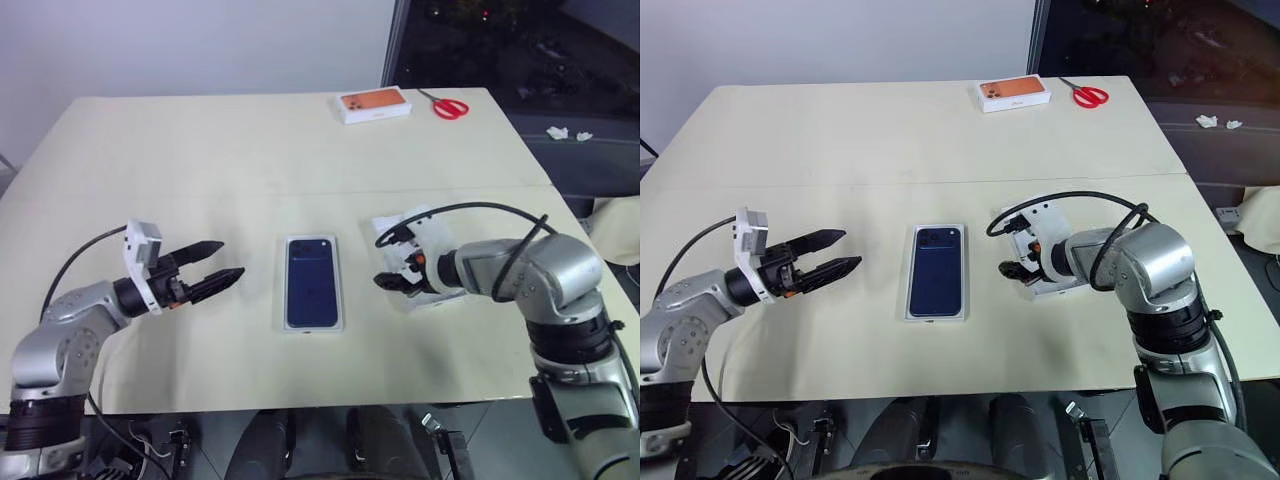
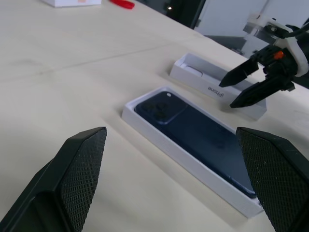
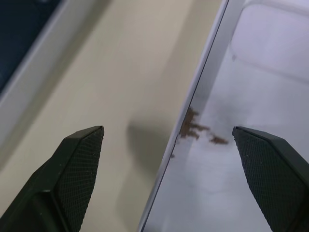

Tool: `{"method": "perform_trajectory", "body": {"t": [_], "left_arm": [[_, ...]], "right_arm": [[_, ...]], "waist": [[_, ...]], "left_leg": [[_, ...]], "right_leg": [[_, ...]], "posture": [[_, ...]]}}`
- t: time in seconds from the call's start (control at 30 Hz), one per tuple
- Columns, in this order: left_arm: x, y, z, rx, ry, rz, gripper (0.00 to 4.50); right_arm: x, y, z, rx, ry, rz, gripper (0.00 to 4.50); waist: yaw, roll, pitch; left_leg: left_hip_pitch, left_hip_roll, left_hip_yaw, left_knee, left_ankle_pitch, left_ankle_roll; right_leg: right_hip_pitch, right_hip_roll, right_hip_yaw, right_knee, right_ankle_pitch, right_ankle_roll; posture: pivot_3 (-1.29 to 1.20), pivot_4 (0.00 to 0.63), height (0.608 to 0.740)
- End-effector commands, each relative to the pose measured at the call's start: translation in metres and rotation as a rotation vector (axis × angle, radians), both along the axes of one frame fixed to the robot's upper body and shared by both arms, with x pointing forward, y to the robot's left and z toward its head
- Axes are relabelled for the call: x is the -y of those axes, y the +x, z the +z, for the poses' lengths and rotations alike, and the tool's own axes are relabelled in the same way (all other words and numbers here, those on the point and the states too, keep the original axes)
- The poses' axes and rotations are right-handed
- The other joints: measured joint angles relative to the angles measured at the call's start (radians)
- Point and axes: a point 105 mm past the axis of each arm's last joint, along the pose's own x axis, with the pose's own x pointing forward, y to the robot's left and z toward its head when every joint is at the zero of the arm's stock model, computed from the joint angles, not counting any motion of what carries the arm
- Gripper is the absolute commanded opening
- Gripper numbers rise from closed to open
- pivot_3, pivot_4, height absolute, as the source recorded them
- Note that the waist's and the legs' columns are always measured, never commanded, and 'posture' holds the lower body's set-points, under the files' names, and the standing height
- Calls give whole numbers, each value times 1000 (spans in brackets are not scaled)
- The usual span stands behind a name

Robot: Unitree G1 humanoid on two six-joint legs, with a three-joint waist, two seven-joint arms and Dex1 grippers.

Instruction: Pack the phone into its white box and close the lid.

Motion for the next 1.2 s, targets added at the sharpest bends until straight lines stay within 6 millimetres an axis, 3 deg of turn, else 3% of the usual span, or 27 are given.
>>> {"method": "perform_trajectory", "body": {"t": [0.03, 0.47, 0.57, 0.77, 0.8, 0.97, 1.2], "left_arm": [[5, -3, 10, 47, 1, -10, 4500], [12, -4, 4, 41, -28, 14, 4500], [14, -4, 4, 43, -32, 15, 4500], [13, -3, 6, 49, -31, 26, 4500], [12, -3, 7, 53, -29, 29, 4500], [10, -2, 8, 54, -31, 39, 4500], [8, 0, 10, 53, -35, 42, 4500]], "right_arm": [[-4, 5, 11, 1, -4, -2, 4452], [-12, 10, 21, -41, 20, -110, 4452], [-11, 8, 16, -46, -3, -130, 3724], [-8, 3, 7, -45, -57, -143, 795], [-7, 2, 3, -50, -64, -151, 122], [-6, 1, -4, -56, -70, -185, 49], [-20, 15, 23, 22, 56, -188, 49]], "waist": [[0, 0, 0], [1, 0, 0], [1, 0, 0], [0, 0, 0], [0, 0, 0], [0, 0, 0], [-1, 0, 0]], "left_leg": [[0, 0, 0, 0, 0, 0], [0, 0, 0, 4, -1, 1], [0, 0, 0, 4, -1, 2], [0, 0, 0, 4, -1, 2], [0, 0, 0, 4, -1, 2], [0, 1, 0, 4, -1, 3], [0, 1, 0, 4, -1, 3]], "right_leg": [[0, 0, 0, 0, 0, 0], [2, 0, 0, 1, 0, 0], [2, 1, -1, 1, 0, 0], [2, 1, 0, 1, 0, 0], [2, 1, 0, 1, 0, 0], [3, 2, -1, 1, 0, 0], [3, 2, -1, 1, 0, 0]], "posture": [[0, 150, 740], [0, 150, 740], [0, 150, 740], [0, 150, 740], [0, 150, 740], [0, 150, 740], [0, 150, 740]]}}
